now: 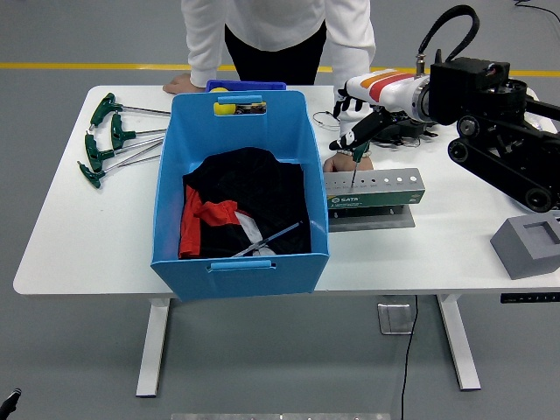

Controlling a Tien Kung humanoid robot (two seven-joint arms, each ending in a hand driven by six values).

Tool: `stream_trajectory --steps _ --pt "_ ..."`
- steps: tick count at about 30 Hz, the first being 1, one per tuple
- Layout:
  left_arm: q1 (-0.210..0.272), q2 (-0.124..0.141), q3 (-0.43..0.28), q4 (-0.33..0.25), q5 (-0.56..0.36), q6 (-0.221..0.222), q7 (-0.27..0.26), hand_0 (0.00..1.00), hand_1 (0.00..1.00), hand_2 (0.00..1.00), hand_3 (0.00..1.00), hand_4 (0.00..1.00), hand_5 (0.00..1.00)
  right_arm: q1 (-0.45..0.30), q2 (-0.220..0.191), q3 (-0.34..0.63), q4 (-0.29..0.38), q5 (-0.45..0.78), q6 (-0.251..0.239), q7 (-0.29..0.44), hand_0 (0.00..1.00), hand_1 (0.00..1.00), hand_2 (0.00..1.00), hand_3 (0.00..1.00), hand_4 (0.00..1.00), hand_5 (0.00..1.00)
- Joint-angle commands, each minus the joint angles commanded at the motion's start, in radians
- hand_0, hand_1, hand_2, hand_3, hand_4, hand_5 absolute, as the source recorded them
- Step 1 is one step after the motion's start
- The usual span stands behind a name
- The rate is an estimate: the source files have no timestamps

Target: Lift tool from toolbox,place it in box,lift tool from toolbox,place it in box

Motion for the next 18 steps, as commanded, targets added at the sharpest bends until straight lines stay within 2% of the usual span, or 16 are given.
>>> stream_trajectory --steps 5,9,10,13,15,16,18 --pt "0.000 -0.002 0.000 0.000 -0.001 -0.001 -0.001 0.883 0.898 0.901 0.747 0.701 0.772 -0.047 -0.052 0.030 0.040 0.044 -0.021 -0.038 0.527 0.623 0.730 0.834 0.976 0.712" --pt "-0.007 -0.003 0.002 0.000 -0.005 -0.003 -0.005 0.883 0.898 0.901 0.747 0.701 0.772 -0.091 -0.093 0.067 0.080 0.089 -0.080 -0.100 0.527 0.623 0.730 0.834 0.976 0.712" --pt "-0.008 -0.003 0.000 0.000 -0.004 -0.003 -0.005 0.883 0.898 0.901 0.747 0.701 0.773 -0.107 -0.110 0.079 0.095 0.100 -0.100 -0.118 0.494 0.595 0.722 0.867 0.978 0.725" --pt "-0.008 -0.002 -0.003 0.000 -0.002 -0.002 -0.006 0.883 0.898 0.901 0.747 0.701 0.773 -0.148 -0.152 0.111 0.135 0.152 -0.148 -0.151 0.494 0.595 0.722 0.867 0.978 0.725" --pt "-0.005 -0.001 -0.002 0.000 -0.004 -0.001 -0.005 0.883 0.898 0.901 0.747 0.701 0.773 -0.191 -0.183 0.143 0.172 0.231 -0.209 -0.164 0.494 0.595 0.722 0.867 0.978 0.725" --pt "-0.003 -0.001 0.000 0.000 -0.008 -0.001 -0.006 0.883 0.897 0.901 0.747 0.701 0.772 -0.212 -0.193 0.160 0.186 0.267 -0.240 -0.165 0.474 0.567 0.710 0.883 0.998 0.810" --pt "0.002 -0.002 0.006 0.000 -0.013 -0.002 -0.007 0.883 0.897 0.901 0.747 0.701 0.772 -0.265 -0.208 0.205 0.222 0.349 -0.308 -0.143 0.474 0.567 0.710 0.883 0.998 0.810"
